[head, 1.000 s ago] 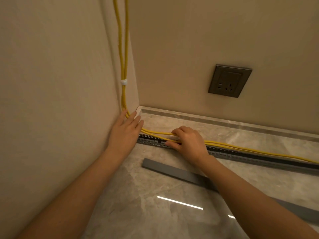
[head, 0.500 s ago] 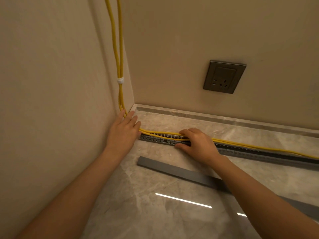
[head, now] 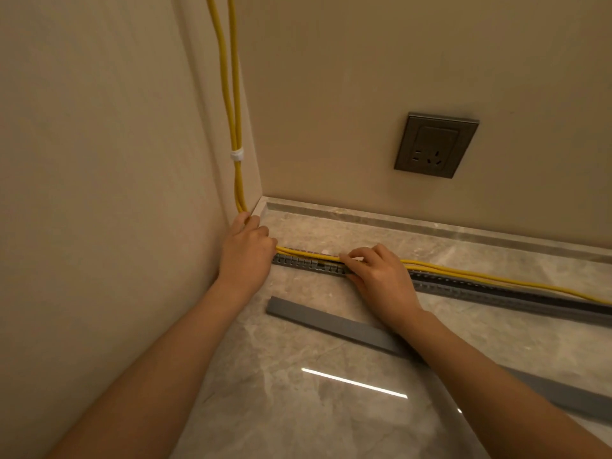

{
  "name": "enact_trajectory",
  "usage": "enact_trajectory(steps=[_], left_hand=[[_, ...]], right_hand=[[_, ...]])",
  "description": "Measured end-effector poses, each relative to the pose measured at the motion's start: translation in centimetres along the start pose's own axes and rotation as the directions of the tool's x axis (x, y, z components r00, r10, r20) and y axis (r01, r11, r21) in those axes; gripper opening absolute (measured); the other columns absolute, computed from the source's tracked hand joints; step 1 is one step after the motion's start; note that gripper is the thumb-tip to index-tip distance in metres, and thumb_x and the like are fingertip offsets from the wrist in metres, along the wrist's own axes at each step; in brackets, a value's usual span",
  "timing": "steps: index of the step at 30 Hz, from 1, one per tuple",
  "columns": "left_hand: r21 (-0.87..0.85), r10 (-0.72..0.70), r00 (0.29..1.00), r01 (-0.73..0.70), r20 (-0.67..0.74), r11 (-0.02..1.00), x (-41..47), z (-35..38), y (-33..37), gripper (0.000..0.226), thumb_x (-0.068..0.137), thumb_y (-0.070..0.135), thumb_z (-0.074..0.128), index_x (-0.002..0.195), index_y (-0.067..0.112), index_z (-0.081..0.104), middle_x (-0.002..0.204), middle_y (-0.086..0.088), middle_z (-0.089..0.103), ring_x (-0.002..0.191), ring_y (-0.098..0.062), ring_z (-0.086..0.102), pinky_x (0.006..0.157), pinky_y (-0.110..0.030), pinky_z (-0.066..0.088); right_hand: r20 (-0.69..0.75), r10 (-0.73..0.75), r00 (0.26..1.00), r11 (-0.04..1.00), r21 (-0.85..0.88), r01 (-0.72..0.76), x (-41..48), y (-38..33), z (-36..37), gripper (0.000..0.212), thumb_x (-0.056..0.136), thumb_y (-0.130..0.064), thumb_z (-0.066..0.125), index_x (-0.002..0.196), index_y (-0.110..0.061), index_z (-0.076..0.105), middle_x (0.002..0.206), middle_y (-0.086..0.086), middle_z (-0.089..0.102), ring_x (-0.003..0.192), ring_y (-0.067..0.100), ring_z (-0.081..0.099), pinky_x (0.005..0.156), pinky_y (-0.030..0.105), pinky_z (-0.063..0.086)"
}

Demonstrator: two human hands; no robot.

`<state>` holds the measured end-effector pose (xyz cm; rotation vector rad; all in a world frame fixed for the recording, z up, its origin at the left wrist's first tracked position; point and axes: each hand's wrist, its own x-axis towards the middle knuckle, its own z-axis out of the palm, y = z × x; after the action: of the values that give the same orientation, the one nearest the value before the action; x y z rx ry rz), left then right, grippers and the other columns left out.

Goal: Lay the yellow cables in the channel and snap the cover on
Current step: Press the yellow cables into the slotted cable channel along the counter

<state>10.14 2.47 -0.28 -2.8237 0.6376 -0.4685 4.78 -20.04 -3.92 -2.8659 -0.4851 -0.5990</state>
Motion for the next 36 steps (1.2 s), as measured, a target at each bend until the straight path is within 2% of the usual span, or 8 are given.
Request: enact_trajectory(steps=[5, 8, 11, 15, 20, 27, 32, 36], left_hand=[[0.055, -0.018, 0.996, 0.013, 0.092, 0.998, 0.8, 0.2, 0.4, 0.026, 0.091, 0.017, 0.046, 0.098, 0.019, 0.071, 0.094, 0.0, 0.069, 0.11, -0.022, 0.046, 0.112, -0.036, 0.014], [0.072, 0.022, 0.994, -0.03, 0.108, 0.997, 0.9, 0.4, 0.5, 0.03, 0.088, 0.014, 0.041, 0.097, 0.015, 0.07, 0.095, 0.0, 0.069, 0.117, -0.024, 0.044, 0.114, -0.038, 0.011], [0.053, 0.044, 0.993, -0.05, 0.108, 0.997, 0.5, 0.9, 0.4, 0.031, 0.09, 0.018, 0.041, 0.101, 0.014, 0.069, 0.108, -0.001, 0.066, 0.127, -0.026, 0.039, 0.116, -0.04, 0.007], [-0.02, 0.038, 0.997, -0.037, 0.063, 0.999, -0.2, 1.6, -0.5, 0.031, 0.092, 0.028, 0.049, 0.11, 0.011, 0.067, 0.131, -0.005, 0.058, 0.137, -0.027, 0.033, 0.116, -0.041, 0.01], [-0.064, 0.025, 1.0, -0.024, 0.012, 0.998, -0.4, 1.4, -0.5, 0.026, 0.088, 0.026, 0.06, 0.099, 0.006, 0.072, 0.12, -0.009, 0.066, 0.13, -0.031, 0.043, 0.113, -0.045, 0.021], [-0.036, -0.037, 0.977, 0.046, 0.21, 0.998, 1.2, 0.6, 0.3, 0.052, 0.096, 0.047, 0.029, 0.122, 0.014, 0.061, 0.143, 0.002, 0.046, 0.144, -0.017, 0.012, 0.116, -0.041, -0.003], [-0.32, 0.001, 0.995, 0.033, 0.104, 0.947, 0.4, -0.6, 4.9, 0.043, 0.093, 0.035, 0.047, 0.131, 0.015, 0.05, 0.143, -0.005, 0.045, 0.136, -0.023, 0.031, 0.115, -0.041, 0.017], [-0.532, 0.017, 1.0, -0.009, 0.011, 0.847, -0.4, -1.4, 9.3, 0.038, 0.09, 0.027, 0.054, 0.125, 0.013, 0.055, 0.122, -0.003, 0.056, 0.111, -0.021, 0.052, 0.097, -0.033, 0.042]], right_hand=[[0.074, -0.001, 0.997, 0.994, -0.105, 0.009, -0.4, 0.0, 0.4, 0.043, 0.067, -0.011, 0.08, 0.109, -0.014, 0.069, 0.103, 0.006, 0.071, 0.083, 0.028, 0.064, 0.066, 0.032, 0.05], [0.081, -0.005, 0.997, 0.999, -0.053, 0.009, -0.7, -0.1, 0.4, 0.05, 0.065, -0.004, 0.077, 0.114, -0.009, 0.066, 0.111, 0.009, 0.069, 0.094, 0.028, 0.067, 0.081, 0.039, 0.053], [0.175, 0.005, 0.985, 0.999, -0.04, 0.002, -1.5, -0.1, 0.5, 0.055, 0.082, -0.006, 0.06, 0.135, -0.01, 0.046, 0.137, 0.01, 0.051, 0.126, 0.027, 0.048, 0.109, 0.041, 0.027], [0.255, 0.009, 0.967, 0.999, 0.046, -0.021, -1.5, 0.2, 0.6, 0.057, 0.094, -0.021, 0.04, 0.147, -0.018, 0.017, 0.154, 0.004, 0.023, 0.142, 0.02, 0.018, 0.113, 0.026, 0.0], [0.284, 0.031, 0.958, 0.995, 0.086, -0.058, -1.6, 0.0, 0.5, 0.055, 0.097, -0.028, 0.037, 0.147, -0.023, 0.016, 0.156, 0.003, 0.016, 0.143, 0.018, 0.012, 0.115, 0.028, -0.001], [0.381, 0.075, 0.921, 0.987, 0.103, -0.123, -0.6, -0.2, -0.1, 0.057, 0.094, -0.052, 0.03, 0.146, -0.031, 0.019, 0.156, -0.001, 0.016, 0.143, 0.018, 0.013, 0.117, 0.034, 0.008], [0.448, 0.066, 0.892, 0.995, 0.036, -0.092, -0.8, -0.5, -0.3, 0.066, 0.093, -0.056, 0.026, 0.148, -0.027, 0.004, 0.157, 0.002, 0.003, 0.144, 0.018, 0.003, 0.116, 0.033, 0.002], [0.484, 0.059, 0.873, 0.962, 0.207, -0.179, -0.4, -0.3, -0.9, 0.076, 0.093, -0.036, 0.042, 0.147, -0.014, -0.007, 0.157, 0.007, 0.005, 0.144, 0.018, 0.006, 0.116, 0.03, 0.004]])
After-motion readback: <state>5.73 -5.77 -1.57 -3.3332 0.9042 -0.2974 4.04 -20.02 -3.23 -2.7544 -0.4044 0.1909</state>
